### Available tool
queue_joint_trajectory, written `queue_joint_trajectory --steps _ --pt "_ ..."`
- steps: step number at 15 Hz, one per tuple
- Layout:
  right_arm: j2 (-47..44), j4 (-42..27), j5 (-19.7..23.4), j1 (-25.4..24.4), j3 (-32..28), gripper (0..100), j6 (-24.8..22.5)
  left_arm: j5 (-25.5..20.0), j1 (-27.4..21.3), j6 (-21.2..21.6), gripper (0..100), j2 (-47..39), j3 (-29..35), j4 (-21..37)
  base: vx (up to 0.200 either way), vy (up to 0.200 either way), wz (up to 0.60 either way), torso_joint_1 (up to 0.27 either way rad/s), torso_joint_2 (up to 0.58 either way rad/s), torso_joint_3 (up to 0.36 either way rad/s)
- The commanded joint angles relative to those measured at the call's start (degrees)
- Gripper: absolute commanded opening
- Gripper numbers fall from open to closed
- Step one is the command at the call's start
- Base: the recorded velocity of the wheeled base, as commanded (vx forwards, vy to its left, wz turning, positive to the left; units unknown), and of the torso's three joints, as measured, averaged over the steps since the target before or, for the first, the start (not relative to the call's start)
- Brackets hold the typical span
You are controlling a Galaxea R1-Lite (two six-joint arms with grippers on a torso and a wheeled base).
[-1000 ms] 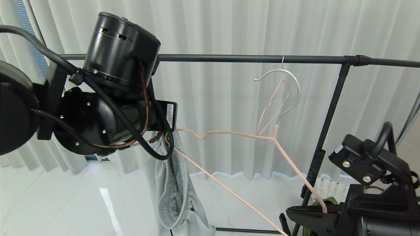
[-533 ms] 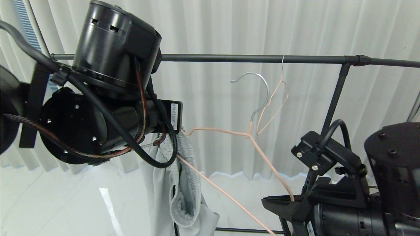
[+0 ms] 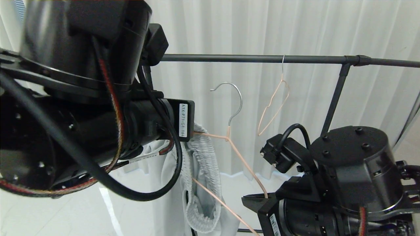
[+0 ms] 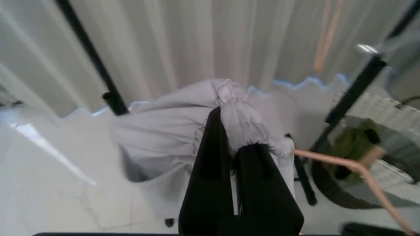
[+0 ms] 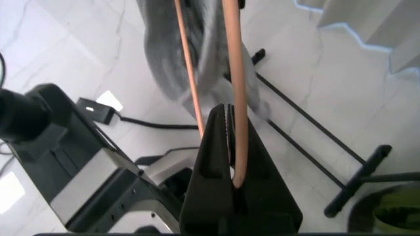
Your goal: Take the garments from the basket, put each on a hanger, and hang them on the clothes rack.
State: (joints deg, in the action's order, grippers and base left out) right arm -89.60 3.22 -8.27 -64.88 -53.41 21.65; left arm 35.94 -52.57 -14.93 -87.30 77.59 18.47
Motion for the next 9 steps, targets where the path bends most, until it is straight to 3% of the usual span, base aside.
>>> queue_joint_trajectory --steps 1,9 --pt "-1.54 0.91 -0.08 -0.42 -0.21 0 0.41 -1.22 -2.63 -0.01 0 0.90 0.10 -0.01 0.000 0.000 0.00 0.000 0.00 0.000" --pt "-2.33 5.04 -1.40 -1.57 0.15 0 1.46 -4.30 -5.88 -1.59 0 1.16 0.98 -0.01 0.000 0.000 0.00 0.000 0.00 0.000"
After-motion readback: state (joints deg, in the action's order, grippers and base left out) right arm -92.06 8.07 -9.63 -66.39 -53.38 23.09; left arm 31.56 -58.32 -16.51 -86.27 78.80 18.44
